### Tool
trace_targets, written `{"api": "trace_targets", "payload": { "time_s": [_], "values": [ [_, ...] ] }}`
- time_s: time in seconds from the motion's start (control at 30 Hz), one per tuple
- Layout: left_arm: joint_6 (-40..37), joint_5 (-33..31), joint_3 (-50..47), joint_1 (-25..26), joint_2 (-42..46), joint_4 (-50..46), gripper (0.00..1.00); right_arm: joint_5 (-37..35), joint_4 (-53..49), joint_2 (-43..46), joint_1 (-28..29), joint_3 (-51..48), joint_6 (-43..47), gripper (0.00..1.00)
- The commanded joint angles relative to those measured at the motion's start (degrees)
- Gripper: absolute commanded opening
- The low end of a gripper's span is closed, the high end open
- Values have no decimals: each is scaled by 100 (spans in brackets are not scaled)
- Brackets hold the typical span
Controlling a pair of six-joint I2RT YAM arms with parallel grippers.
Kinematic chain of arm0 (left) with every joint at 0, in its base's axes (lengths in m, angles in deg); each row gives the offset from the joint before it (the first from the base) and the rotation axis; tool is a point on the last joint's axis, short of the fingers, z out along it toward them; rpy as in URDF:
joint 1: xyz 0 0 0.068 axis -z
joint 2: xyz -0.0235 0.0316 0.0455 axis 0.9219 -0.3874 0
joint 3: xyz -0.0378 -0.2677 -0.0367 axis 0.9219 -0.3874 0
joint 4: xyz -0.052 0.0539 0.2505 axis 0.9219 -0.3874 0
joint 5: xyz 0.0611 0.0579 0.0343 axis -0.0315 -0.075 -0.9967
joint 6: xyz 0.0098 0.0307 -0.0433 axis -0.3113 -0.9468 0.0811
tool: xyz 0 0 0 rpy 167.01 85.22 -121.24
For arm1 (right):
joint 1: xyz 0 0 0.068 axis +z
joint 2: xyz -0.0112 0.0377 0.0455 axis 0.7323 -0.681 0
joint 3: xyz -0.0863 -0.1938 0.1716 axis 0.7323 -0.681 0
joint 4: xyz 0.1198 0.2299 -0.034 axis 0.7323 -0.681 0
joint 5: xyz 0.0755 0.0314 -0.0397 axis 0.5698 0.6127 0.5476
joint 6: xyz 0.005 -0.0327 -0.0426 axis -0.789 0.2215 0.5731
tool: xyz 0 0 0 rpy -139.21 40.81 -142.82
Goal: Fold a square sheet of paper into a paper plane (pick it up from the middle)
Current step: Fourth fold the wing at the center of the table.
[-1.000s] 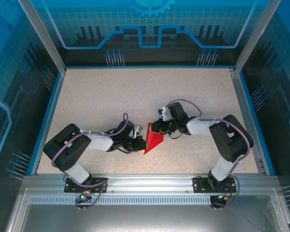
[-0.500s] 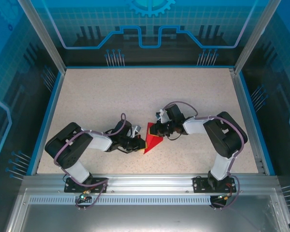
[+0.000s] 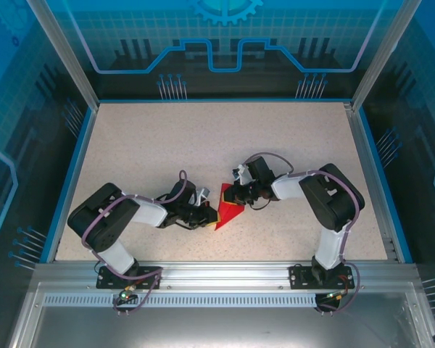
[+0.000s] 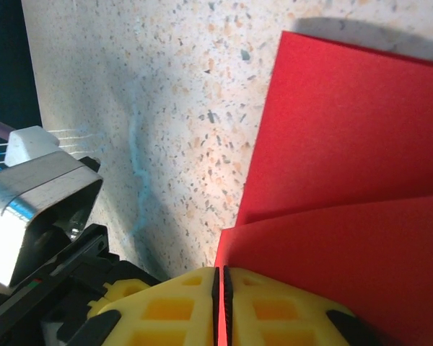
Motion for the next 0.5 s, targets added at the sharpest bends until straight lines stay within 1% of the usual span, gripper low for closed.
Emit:
{"api": "trace_targets", "payload": {
  "time_s": [0.0,0.47],
  "values": [
    [54,-98,-134,-92,-133,-181,5,90,-17,-172,-41,117,120,13],
    [162,-174,-212,-95,-220,-201,4,126,-271,-340,-42,233,295,13]
  ]
}}
